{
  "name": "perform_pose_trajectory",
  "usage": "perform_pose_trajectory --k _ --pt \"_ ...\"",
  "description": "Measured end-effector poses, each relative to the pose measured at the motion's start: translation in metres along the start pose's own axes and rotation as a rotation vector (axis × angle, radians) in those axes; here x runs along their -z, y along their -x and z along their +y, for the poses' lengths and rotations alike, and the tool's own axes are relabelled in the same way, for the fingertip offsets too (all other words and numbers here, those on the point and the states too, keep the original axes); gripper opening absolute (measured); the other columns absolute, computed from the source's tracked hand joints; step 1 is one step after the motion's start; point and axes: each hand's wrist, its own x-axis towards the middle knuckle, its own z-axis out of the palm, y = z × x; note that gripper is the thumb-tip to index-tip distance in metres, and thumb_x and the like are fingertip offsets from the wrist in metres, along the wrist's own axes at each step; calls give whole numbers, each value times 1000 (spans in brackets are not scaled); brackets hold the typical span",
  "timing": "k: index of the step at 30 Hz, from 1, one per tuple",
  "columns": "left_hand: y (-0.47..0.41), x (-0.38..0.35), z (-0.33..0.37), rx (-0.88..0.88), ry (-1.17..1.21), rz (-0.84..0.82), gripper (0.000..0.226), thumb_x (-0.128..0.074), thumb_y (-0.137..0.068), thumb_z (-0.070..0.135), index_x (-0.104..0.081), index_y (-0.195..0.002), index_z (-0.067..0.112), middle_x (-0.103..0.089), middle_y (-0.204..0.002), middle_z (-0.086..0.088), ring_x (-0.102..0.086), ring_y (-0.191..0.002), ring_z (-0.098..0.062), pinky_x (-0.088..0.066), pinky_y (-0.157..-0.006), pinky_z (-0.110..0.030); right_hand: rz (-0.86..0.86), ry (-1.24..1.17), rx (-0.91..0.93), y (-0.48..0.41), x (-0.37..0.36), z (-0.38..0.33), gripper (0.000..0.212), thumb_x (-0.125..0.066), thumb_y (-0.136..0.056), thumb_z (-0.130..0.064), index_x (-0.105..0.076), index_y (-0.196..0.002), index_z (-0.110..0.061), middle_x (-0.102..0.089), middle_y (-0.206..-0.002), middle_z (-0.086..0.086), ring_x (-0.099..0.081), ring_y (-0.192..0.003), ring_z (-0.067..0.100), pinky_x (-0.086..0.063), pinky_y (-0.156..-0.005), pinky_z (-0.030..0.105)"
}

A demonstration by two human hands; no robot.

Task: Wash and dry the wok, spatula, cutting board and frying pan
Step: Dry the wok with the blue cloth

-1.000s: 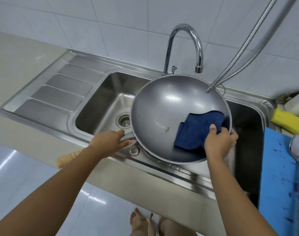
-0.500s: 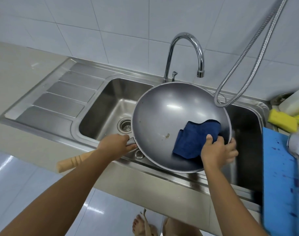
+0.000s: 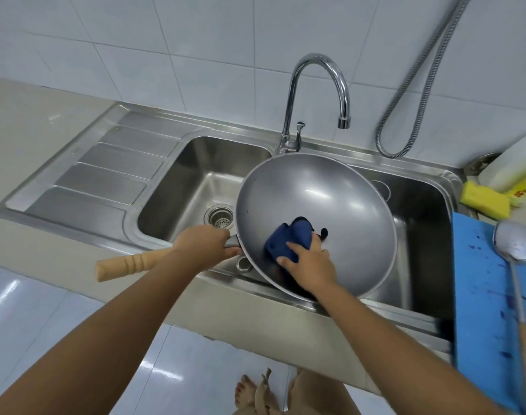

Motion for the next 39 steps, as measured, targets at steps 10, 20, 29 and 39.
perform_pose_trajectory --k 10,20,29,39 --pt "-2 8 7 -37 -31 31 52 -41 -92 65 -59 -102 17 -63 -99 -3 -61 -93 -27 -39 -68 -33 54 267 -108 -12 29 64 53 -52 -91 -59 -53 -136 -32 -13 -161 6 -34 -132 38 -35 -107 41" --pt "17 -14 -4 -68 -74 25 50 -30 -98 59 -47 -112 15 -66 -101 -7 -63 -92 -30 -42 -68 -35 -11 17 70 14 8 25 56 -49 -91 -63 -45 -141 -39 -8 -161 -8 -30 -133 23 -41 -101 38" --pt "32 -9 3 35 -73 62 52 -31 -97 61 -49 -113 16 -66 -105 -6 -62 -99 -28 -37 -66 -32 2 432 32 3 23 55 68 -32 -91 -73 -24 -151 -43 5 -164 -2 -19 -143 32 -15 -116 49" --pt "23 5 4 37 -46 39 55 -36 -94 65 -56 -108 16 -64 -103 -4 -62 -96 -25 -41 -69 -32 -130 -448 -6 31 14 -15 47 -67 -84 -49 -63 -128 -31 -48 -142 -11 -53 -117 18 -44 -97 34"
